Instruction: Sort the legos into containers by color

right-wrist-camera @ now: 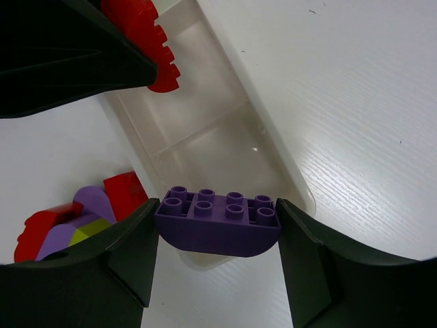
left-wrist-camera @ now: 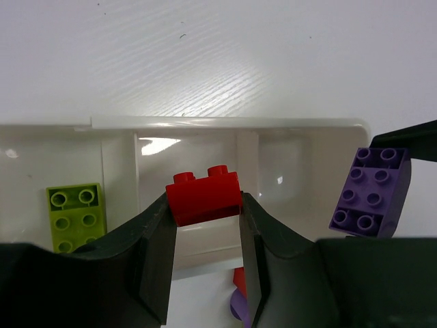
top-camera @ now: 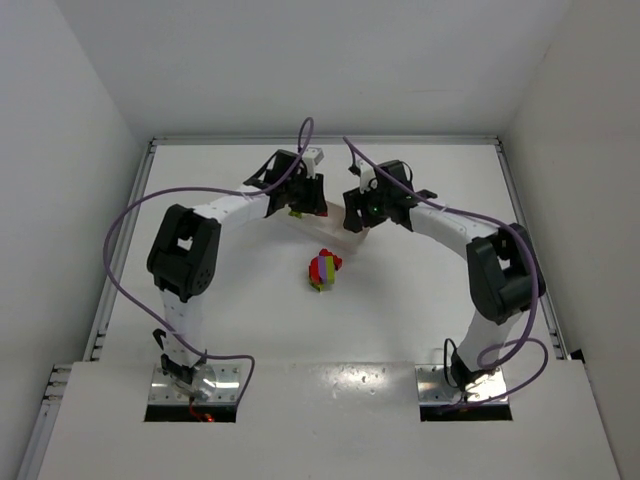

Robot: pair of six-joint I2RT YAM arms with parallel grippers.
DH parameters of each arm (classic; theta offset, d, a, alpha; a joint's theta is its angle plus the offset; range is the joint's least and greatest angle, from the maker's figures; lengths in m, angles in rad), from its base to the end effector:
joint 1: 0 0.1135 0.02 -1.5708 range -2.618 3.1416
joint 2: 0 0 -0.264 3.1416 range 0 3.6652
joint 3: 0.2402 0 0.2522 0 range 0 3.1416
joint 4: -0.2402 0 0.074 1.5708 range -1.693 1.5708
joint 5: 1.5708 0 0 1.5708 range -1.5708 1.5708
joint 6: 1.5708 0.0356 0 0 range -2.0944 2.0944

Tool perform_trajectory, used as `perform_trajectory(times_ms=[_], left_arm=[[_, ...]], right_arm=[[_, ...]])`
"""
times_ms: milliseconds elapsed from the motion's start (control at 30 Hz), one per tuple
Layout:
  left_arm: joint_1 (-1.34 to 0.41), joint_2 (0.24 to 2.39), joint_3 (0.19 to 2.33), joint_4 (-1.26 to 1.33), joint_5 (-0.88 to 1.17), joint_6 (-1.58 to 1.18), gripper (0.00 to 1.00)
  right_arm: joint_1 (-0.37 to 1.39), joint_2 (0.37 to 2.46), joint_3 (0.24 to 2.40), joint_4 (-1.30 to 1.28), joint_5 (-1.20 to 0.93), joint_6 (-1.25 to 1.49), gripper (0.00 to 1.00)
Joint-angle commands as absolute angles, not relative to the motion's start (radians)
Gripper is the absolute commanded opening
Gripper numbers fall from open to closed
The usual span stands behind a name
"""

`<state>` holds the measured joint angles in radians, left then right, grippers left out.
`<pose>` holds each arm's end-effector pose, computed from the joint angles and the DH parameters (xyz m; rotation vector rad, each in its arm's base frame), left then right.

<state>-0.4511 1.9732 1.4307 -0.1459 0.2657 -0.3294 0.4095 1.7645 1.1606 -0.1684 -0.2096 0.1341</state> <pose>0.3990 -0.2036 0.2125 0.2880 2.3130 -0.7054 0.3497 0.1599 0.2069 -0.4308 2.3405 0.5102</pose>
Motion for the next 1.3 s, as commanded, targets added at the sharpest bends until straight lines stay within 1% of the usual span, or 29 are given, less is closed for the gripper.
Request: perform_trajectory(times_ms=[0, 200, 567, 733, 867, 933, 967, 1033, 1067, 1100, 1167, 1200, 1267], left_arm=[[-0.459, 1.989, 1.486, -0.133, 0.288, -0.321, 0.02], [-0.459, 2.010, 1.505, -0.143, 0.288, -0.321, 0.02], [-0.468, 2.028, 1.505, -0.143, 0.298, -0.321, 0.03], [-0.468, 2.046, 1.514, -0.143, 0.298, -0.321, 0.13], [-0.479, 2.056, 1.514, -0.152, 0.298, -0.321, 0.21], [-0.491, 2.065, 1.514, -0.161, 0.298, -0.311, 0.22], [-0.502, 2.065, 1.514, -0.161, 0.298, -0.311, 0.23], [-0.511, 2.065, 1.523, -0.172, 0.298, -0.299, 0.25], [-0.521, 2.074, 1.523, -0.172, 0.307, -0.299, 0.27], [-0.531, 2.074, 1.532, -0.181, 0.307, -0.287, 0.32], [-0.540, 2.074, 1.532, -0.181, 0.307, -0.287, 0.39], [-0.540, 2.074, 1.532, -0.181, 0.307, -0.287, 0.46], [-0.549, 2.074, 1.542, -0.181, 0.307, -0.278, 0.55]], right_arm=[[0.416, 1.793, 1.184, -0.121, -0.216, 0.092, 0.00], [0.416, 1.821, 1.184, -0.130, -0.216, 0.051, 0.00], [0.385, 1.865, 1.195, -0.138, -0.138, -0.009, 0.00], [0.376, 1.875, 1.195, -0.138, -0.129, -0.009, 0.00], [0.358, 1.875, 1.204, -0.138, -0.141, -0.009, 0.11], [0.357, 1.875, 1.204, -0.147, -0.152, -0.009, 0.14], [0.357, 1.875, 1.204, -0.147, -0.152, -0.009, 0.20], [0.357, 1.875, 1.204, -0.147, -0.176, -0.009, 0.27], [0.357, 1.864, 1.204, -0.147, -0.176, -0.009, 0.31], [0.357, 1.864, 1.204, -0.147, -0.176, -0.009, 0.41], [0.357, 1.853, 1.204, -0.147, -0.186, -0.009, 0.50], [0.357, 1.841, 1.204, -0.147, -0.186, -0.009, 0.55], [0.357, 1.830, 1.195, -0.137, -0.186, -0.009, 0.61]])
